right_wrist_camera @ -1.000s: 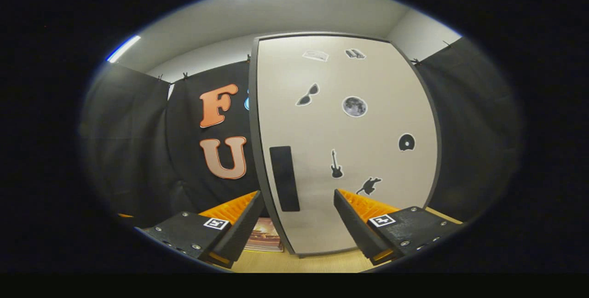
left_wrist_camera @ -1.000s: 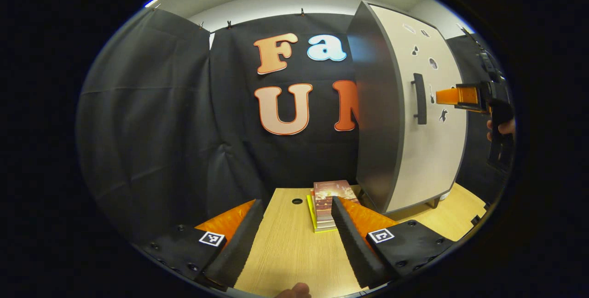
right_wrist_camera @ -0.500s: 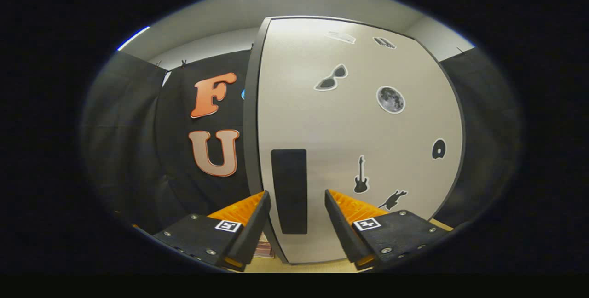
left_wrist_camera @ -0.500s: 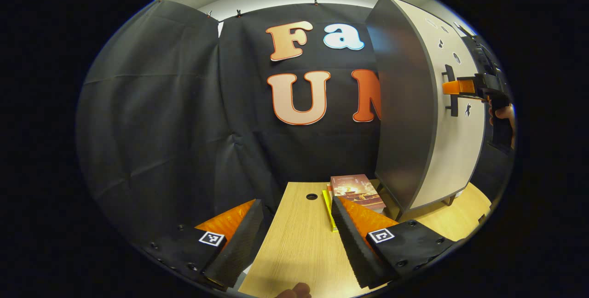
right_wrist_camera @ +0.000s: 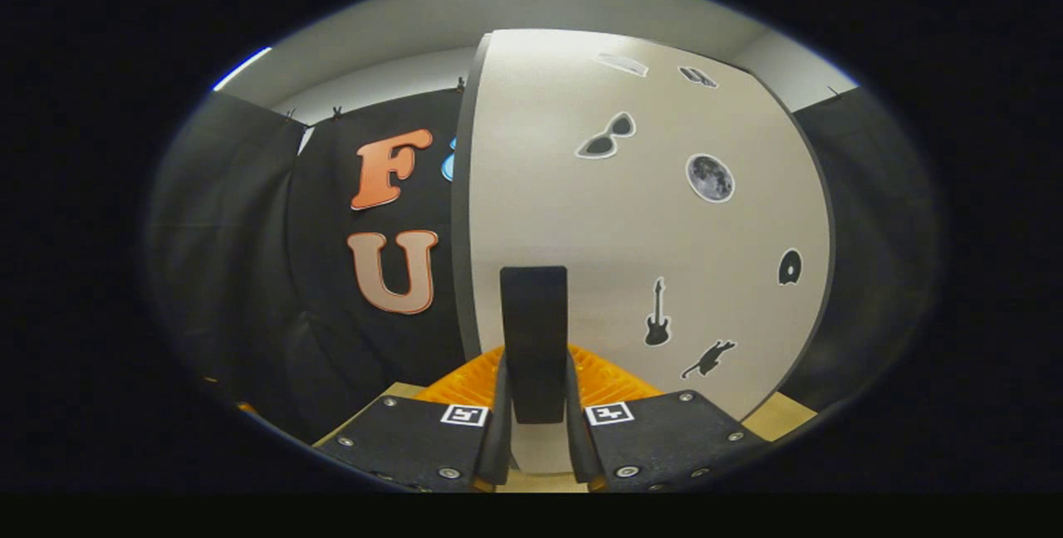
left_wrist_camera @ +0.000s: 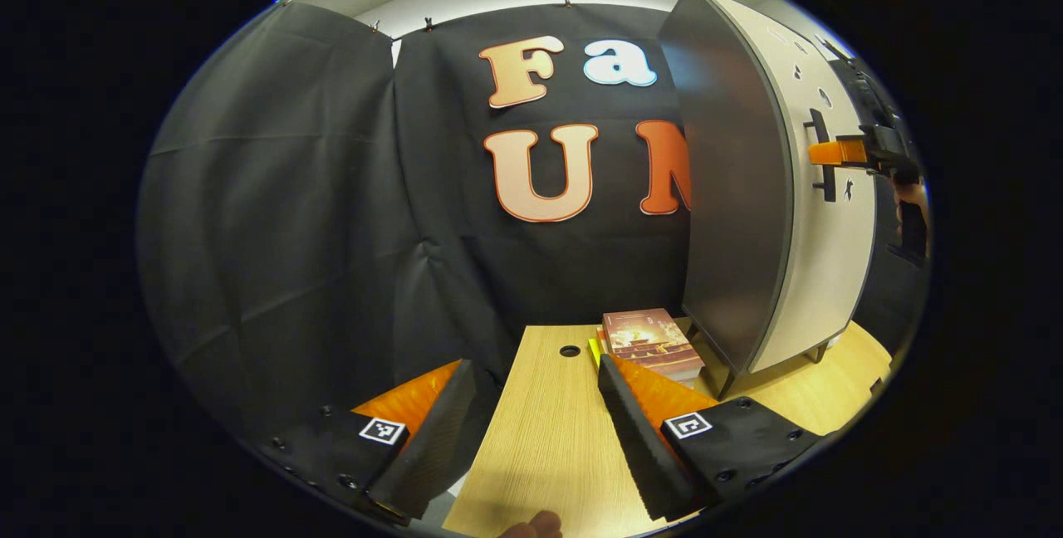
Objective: Open the cabinet door with the right hand, grasp the bottle in the cabinet with the left hand and place it on the coaster, then close the cabinet door with the right hand.
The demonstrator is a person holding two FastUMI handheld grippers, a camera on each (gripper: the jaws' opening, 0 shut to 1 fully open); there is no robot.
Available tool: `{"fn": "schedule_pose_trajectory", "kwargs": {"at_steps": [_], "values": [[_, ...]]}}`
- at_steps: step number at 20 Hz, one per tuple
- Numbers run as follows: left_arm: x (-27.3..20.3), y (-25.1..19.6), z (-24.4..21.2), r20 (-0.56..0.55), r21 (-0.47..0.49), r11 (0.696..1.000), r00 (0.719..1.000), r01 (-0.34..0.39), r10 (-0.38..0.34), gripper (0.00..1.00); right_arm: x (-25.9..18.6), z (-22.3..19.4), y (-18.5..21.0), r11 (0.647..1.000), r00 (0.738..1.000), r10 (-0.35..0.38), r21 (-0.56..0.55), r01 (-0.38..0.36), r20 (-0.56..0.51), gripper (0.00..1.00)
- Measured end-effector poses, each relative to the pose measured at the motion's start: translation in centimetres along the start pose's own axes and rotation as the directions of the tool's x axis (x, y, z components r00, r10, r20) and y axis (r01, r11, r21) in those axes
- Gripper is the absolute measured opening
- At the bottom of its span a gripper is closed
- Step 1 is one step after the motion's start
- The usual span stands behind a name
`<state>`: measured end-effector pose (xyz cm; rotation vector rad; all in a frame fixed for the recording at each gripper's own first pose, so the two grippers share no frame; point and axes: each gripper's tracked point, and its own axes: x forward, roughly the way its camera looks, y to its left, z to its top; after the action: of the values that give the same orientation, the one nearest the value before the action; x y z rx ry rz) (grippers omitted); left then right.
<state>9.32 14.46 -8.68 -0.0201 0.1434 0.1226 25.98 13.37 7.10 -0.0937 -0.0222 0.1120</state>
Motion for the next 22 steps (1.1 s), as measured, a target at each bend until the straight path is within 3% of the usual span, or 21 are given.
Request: {"fn": "schedule_pose_trajectory", "kwargs": {"at_steps": [3, 4, 6, 11, 13, 14, 15, 16, 17, 22], "values": [[-2.2, -0.8, 0.2, 0.011, 0.011, 1.000, 1.000, 0.010, -0.011, 0.98, -1.2, 0.2, -0.2, 1.000, 1.000, 0.017, 0.011, -0.018, 0.016, 0.29], [-2.7, -1.0, 0.2, 0.011, 0.019, 1.000, 1.000, 0.009, -0.009, 0.98, -1.7, 0.2, -0.3, 1.000, 1.000, 0.020, 0.016, -0.020, 0.022, 0.21], [-4.4, -1.8, 0.4, 0.014, 0.025, 1.000, 1.000, 0.010, -0.010, 0.97, -3.0, 0.1, -0.7, 0.999, 1.000, 0.023, 0.023, -0.023, 0.021, 0.25], [-9.4, -3.6, 1.4, 0.035, 0.057, 0.998, 0.999, -0.022, 0.020, 0.97, -9.8, -0.5, -4.5, 0.997, 0.998, 0.057, 0.057, -0.059, 0.038, 0.21], [-11.3, -4.8, 1.5, 0.037, 0.061, 0.998, 0.999, -0.028, 0.025, 0.97, -10.0, -0.4, -5.1, 0.995, 0.997, 0.072, 0.061, -0.075, 0.041, 0.25], [-12.1, -5.5, 1.4, 0.036, 0.060, 0.998, 0.999, -0.028, 0.026, 1.00, -10.4, -0.4, -5.5, 0.995, 0.996, 0.079, 0.061, -0.081, 0.043, 0.21], [-12.8, -6.3, 1.3, 0.032, 0.057, 0.998, 0.999, -0.027, 0.025, 0.97, -10.9, -0.4, -5.9, 0.994, 0.995, 0.085, 0.061, -0.088, 0.042, 0.25], [-13.6, -6.9, 1.3, 0.031, 0.054, 0.998, 0.999, -0.027, 0.025, 0.94, -11.5, -0.4, -6.5, 0.994, 0.995, 0.090, 0.058, -0.093, 0.044, 0.21], [-14.3, -7.7, 1.3, 0.027, 0.050, 0.998, 0.999, -0.026, 0.024, 0.98, -12.5, -0.4, -7.0, 0.994, 0.995, 0.094, 0.055, -0.096, 0.042, 0.25], [-16.6, -11.2, -0.5, -0.014, 0.024, 1.000, 1.000, -0.012, 0.012, 0.98, -16.6, -0.2, -11.0, 0.996, 0.996, 0.076, 0.044, -0.078, 0.045, 0.25]]}}
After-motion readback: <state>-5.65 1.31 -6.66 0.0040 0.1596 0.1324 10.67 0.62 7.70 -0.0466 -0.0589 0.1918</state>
